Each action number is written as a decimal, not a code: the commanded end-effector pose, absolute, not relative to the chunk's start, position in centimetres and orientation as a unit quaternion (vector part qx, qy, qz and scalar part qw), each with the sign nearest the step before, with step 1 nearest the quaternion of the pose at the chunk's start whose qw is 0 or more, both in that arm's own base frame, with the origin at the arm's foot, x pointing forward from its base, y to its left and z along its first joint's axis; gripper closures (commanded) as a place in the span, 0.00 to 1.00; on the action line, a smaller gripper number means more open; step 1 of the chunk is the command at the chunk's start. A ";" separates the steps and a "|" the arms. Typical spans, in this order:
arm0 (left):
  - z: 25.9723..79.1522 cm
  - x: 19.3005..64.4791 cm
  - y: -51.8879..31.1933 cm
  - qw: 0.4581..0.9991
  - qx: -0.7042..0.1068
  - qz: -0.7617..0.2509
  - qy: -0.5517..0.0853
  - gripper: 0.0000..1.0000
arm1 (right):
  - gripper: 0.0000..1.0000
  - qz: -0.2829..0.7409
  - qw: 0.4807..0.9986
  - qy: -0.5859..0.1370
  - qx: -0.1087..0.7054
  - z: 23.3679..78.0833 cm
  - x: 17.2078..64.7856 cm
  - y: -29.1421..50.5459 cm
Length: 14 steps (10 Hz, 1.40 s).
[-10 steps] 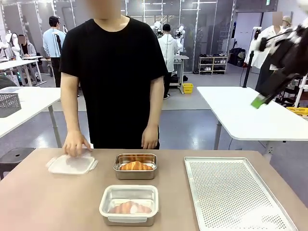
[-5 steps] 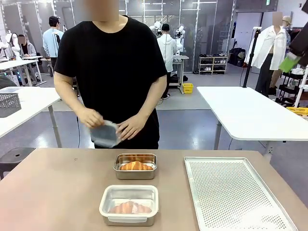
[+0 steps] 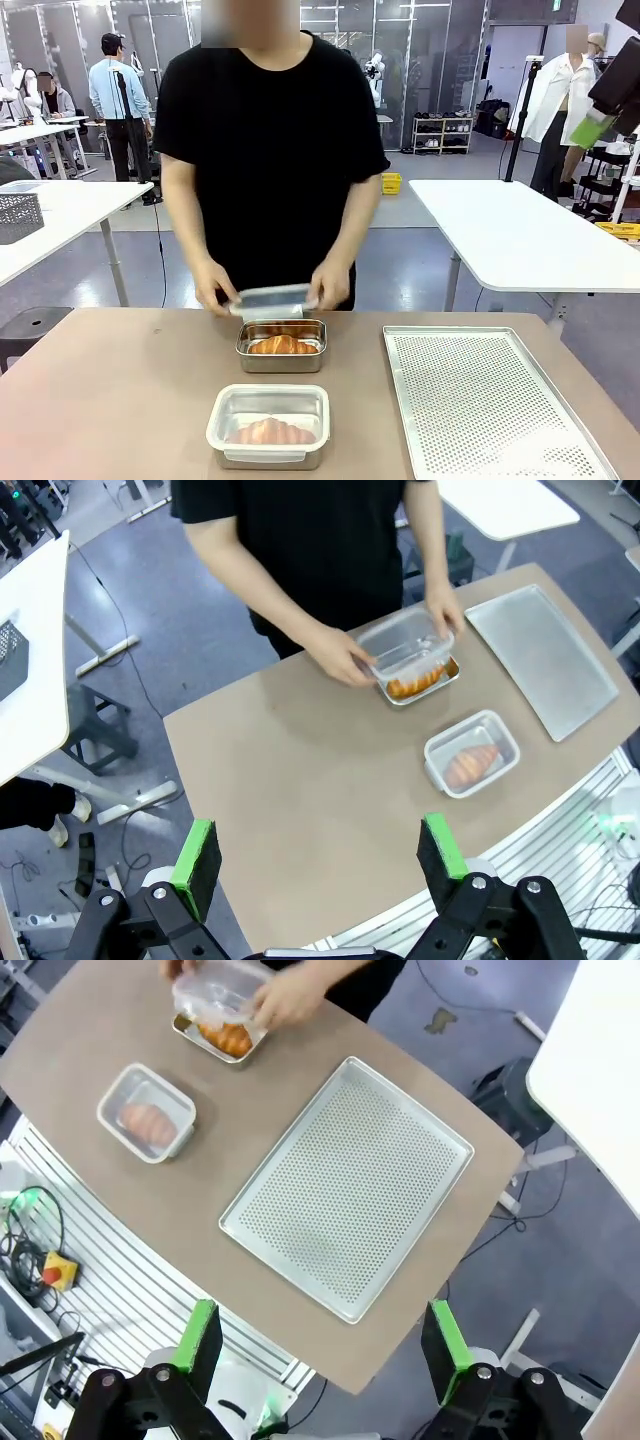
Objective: Place the bread into the airtight container.
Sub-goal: Pick up a Butter Roll and place it into an empty Airtight Container.
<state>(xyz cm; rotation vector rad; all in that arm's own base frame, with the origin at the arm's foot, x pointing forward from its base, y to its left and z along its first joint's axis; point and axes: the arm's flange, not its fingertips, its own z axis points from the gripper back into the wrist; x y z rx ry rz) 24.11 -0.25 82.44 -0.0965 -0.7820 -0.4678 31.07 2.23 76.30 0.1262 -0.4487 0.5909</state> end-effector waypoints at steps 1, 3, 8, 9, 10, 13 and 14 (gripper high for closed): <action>82.7 24.1 -0.2 0.898 -0.047 -0.227 -0.373 0.00 | 0.00 0.288 0.930 -0.221 0.060 76.5 30.6 2.0; 82.7 24.1 -0.2 0.898 -0.047 -0.227 -0.373 0.00 | 0.00 0.288 0.930 -0.221 0.060 76.5 30.6 2.0; 82.7 24.1 -0.2 0.898 -0.047 -0.227 -0.373 0.00 | 0.00 0.288 0.930 -0.221 0.060 76.5 30.6 2.0; 82.7 24.1 -0.2 0.898 -0.047 -0.227 -0.373 0.00 | 0.00 0.288 0.930 -0.221 0.060 76.5 30.6 2.0; 82.7 24.1 -0.2 0.898 -0.047 -0.227 -0.373 0.00 | 0.00 0.288 0.930 -0.221 0.060 76.5 30.6 2.0; 82.7 24.1 -0.2 0.898 -0.047 -0.227 -0.373 0.00 | 0.00 0.288 0.930 -0.221 0.060 76.5 30.6 2.0; 82.7 24.1 -0.2 0.898 -0.047 -0.227 -0.373 0.00 | 0.00 0.288 0.930 -0.221 0.060 76.5 30.6 2.0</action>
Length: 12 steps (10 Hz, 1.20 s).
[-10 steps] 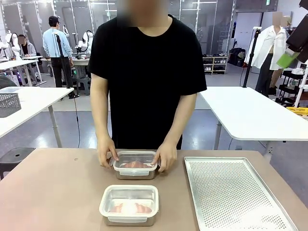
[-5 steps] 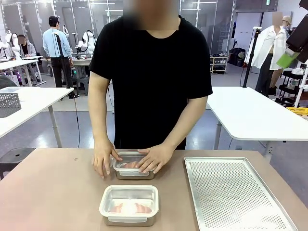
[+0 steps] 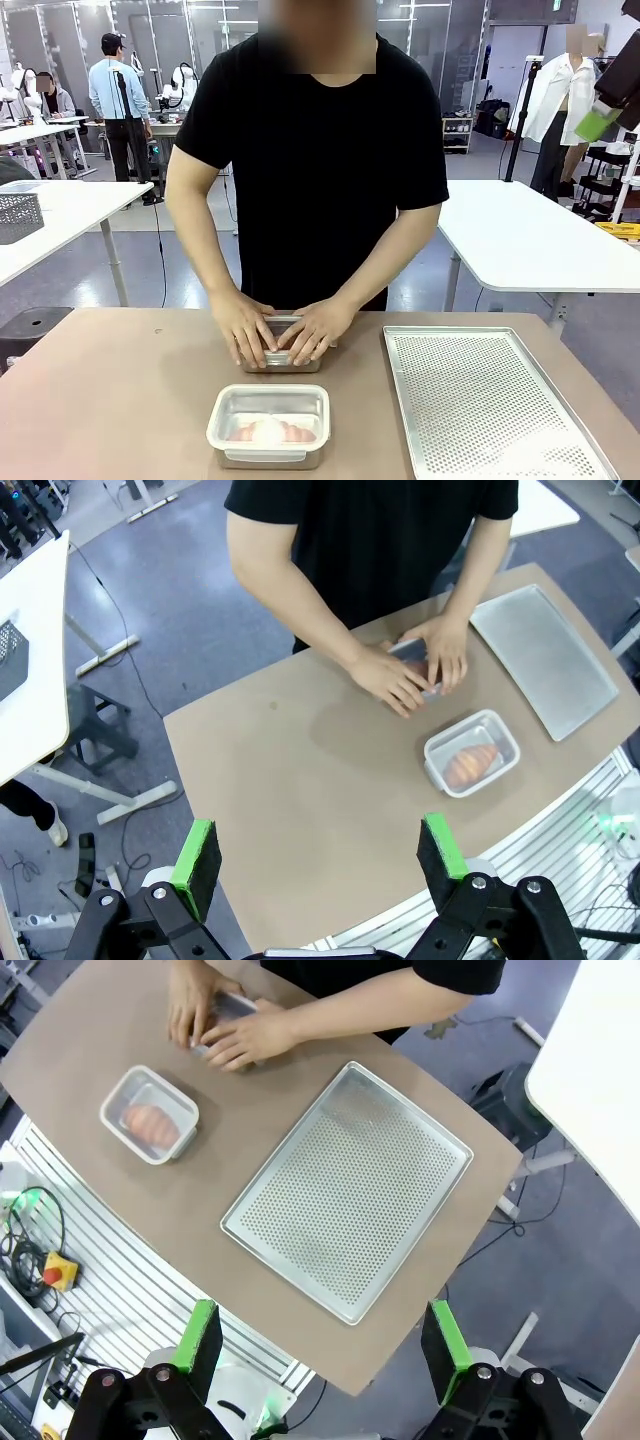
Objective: Place the bread into the airtight container.
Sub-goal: Pick up a Butter Roll and place it into an empty Airtight Container.
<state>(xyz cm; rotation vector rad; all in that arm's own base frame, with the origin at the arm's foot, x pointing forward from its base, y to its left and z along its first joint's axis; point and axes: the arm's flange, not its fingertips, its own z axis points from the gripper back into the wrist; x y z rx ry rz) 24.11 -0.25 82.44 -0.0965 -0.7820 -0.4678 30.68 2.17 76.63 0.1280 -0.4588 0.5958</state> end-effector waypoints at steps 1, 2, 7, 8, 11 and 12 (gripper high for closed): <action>82.7 24.1 -0.2 0.898 -0.047 -0.227 -0.373 0.00 | 0.00 0.288 0.930 -0.221 0.060 76.5 30.6 2.0; 82.7 24.1 -0.2 0.898 -0.047 -0.227 -0.373 0.00 | 0.00 0.288 0.930 -0.221 0.060 76.5 30.6 2.0; 82.7 24.1 -0.2 0.898 -0.047 -0.227 -0.373 0.00 | 0.00 0.288 0.930 -0.221 0.060 76.5 30.6 2.0; 82.7 24.1 -0.2 0.898 -0.047 -0.227 -0.373 0.00 | 0.00 0.288 0.930 -0.221 0.060 76.5 30.6 2.0; 82.7 24.1 -0.2 0.898 -0.047 -0.227 -0.373 0.00 | 0.00 0.288 0.930 -0.221 0.060 76.5 30.6 2.0; 82.7 24.1 -0.2 0.898 -0.047 -0.227 -0.373 0.00 | 0.00 0.288 0.930 -0.221 0.060 76.5 30.6 2.0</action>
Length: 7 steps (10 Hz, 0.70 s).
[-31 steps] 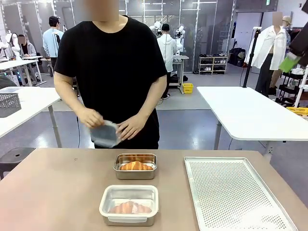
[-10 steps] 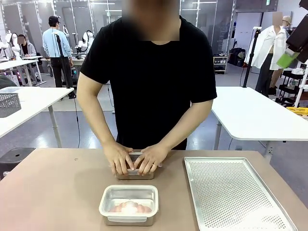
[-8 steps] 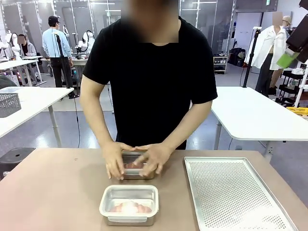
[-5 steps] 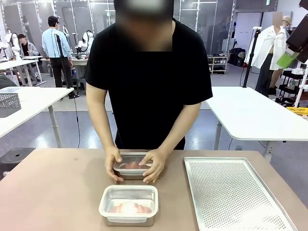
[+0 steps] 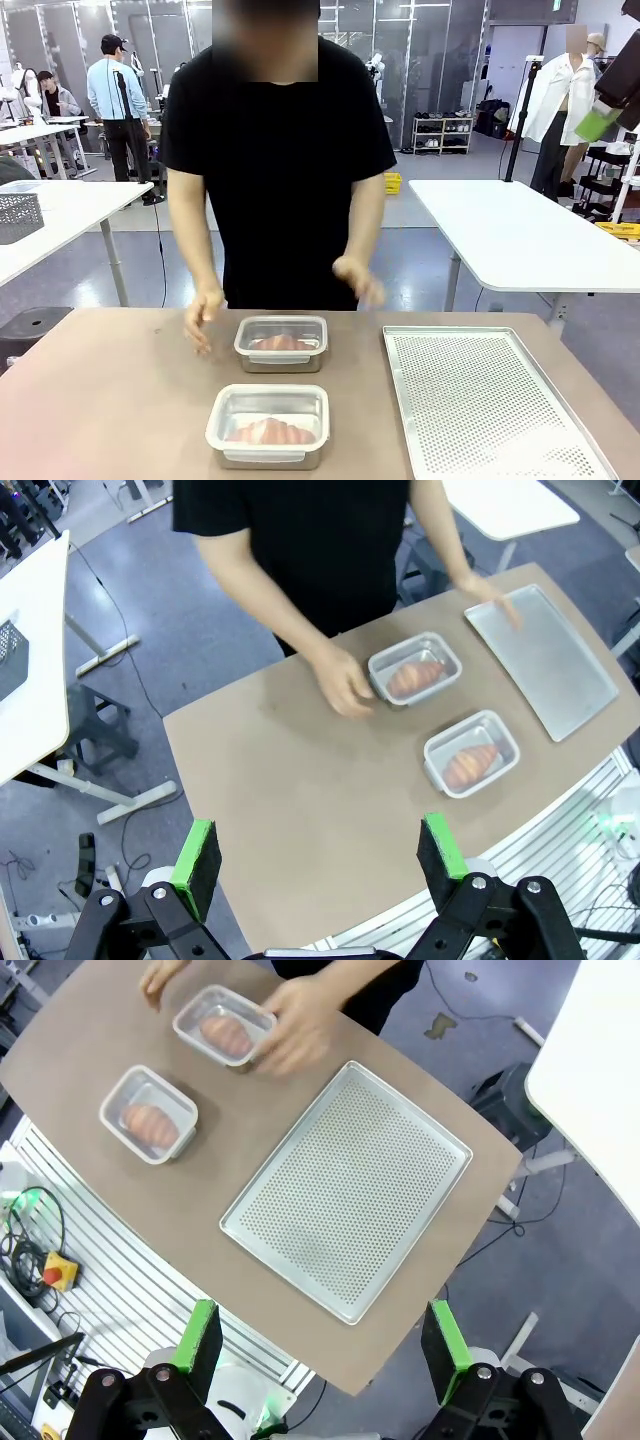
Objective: Place the bread into the airtight container.
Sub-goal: Pick up a Butter Roll and place it into an empty Airtight Container.
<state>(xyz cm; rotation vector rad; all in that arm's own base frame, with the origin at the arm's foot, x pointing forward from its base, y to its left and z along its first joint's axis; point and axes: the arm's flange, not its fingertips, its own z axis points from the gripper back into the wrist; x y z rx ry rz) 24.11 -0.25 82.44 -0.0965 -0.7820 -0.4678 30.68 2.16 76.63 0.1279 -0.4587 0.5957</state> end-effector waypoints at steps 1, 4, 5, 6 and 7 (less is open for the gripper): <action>82.7 24.1 -0.2 0.898 -0.047 -0.227 -0.373 0.00 | 0.00 0.288 0.930 -0.221 0.060 76.5 30.6 2.0; 82.7 24.1 -0.2 0.898 -0.047 -0.227 -0.373 0.00 | 0.00 0.288 0.930 -0.221 0.060 76.5 30.6 2.0; 82.7 24.1 -0.2 0.898 -0.047 -0.227 -0.373 0.00 | 0.00 0.288 0.930 -0.221 0.060 76.5 30.6 2.0; 82.7 24.1 -0.2 0.898 -0.047 -0.227 -0.373 0.00 | 0.00 0.288 0.930 -0.221 0.060 76.5 30.6 2.0; 82.7 24.1 -0.2 0.898 -0.047 -0.227 -0.373 0.00 | 0.00 0.288 0.930 -0.221 0.060 76.5 30.6 2.0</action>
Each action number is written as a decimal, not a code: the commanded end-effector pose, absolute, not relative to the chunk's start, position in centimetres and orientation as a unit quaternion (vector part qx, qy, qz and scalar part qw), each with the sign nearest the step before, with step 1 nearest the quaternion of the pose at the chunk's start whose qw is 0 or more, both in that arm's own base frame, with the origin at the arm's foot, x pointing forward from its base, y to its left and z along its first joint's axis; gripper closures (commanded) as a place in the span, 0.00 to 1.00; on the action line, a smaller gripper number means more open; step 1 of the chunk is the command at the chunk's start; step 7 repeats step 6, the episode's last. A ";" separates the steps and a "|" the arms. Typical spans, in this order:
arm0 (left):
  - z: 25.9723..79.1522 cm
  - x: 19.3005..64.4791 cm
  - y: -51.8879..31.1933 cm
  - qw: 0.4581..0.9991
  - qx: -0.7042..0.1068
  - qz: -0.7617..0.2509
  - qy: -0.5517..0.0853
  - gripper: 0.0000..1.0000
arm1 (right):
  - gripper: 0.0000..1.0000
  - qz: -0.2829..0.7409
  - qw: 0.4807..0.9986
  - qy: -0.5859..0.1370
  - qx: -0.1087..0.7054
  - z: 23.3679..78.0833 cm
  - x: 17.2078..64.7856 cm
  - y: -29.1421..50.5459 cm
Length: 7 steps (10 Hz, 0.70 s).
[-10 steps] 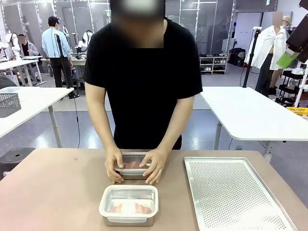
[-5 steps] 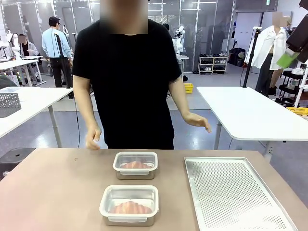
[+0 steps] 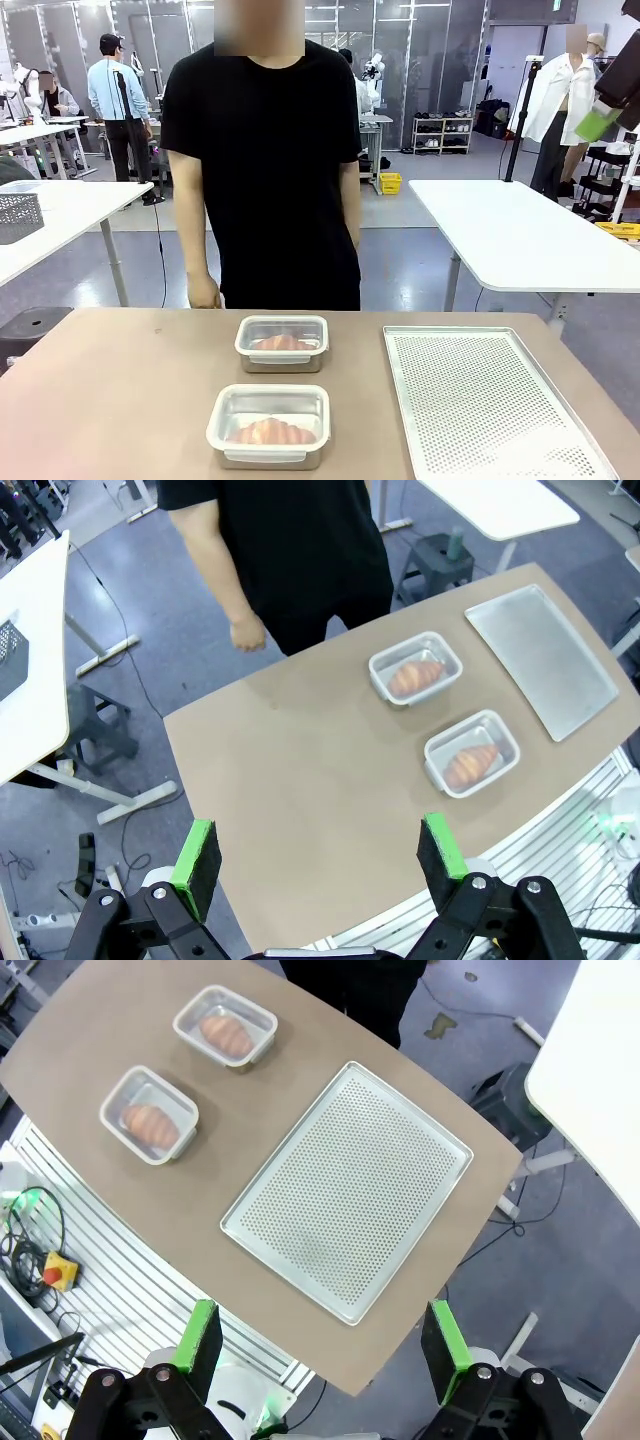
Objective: Place the bread into the airtight container.
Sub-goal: Pick up a Butter Roll and place it into an empty Airtight Container.
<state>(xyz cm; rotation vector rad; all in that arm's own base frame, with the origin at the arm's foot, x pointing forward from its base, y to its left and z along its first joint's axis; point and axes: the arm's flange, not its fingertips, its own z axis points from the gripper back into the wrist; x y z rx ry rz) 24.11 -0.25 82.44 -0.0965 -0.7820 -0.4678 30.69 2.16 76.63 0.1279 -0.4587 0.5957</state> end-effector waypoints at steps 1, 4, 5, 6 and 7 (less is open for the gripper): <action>82.7 24.1 -0.2 0.898 -0.047 -0.227 -0.373 0.00 | 0.00 0.288 0.930 -0.221 0.060 76.5 30.6 2.0; 82.7 24.1 -0.2 0.898 -0.047 -0.227 -0.373 0.00 | 0.00 0.288 0.930 -0.221 0.060 76.5 30.6 2.0; 82.7 24.1 -0.2 0.898 -0.047 -0.227 -0.373 0.00 | 0.00 0.288 0.930 -0.221 0.060 76.5 30.6 2.0; 82.7 24.1 -0.2 0.898 -0.047 -0.227 -0.373 0.00 | 0.00 0.288 0.930 -0.221 0.060 76.5 30.6 2.0; 82.7 24.1 -0.2 0.898 -0.047 -0.227 -0.373 0.00 | 0.00 0.288 0.930 -0.221 0.060 76.5 30.6 2.0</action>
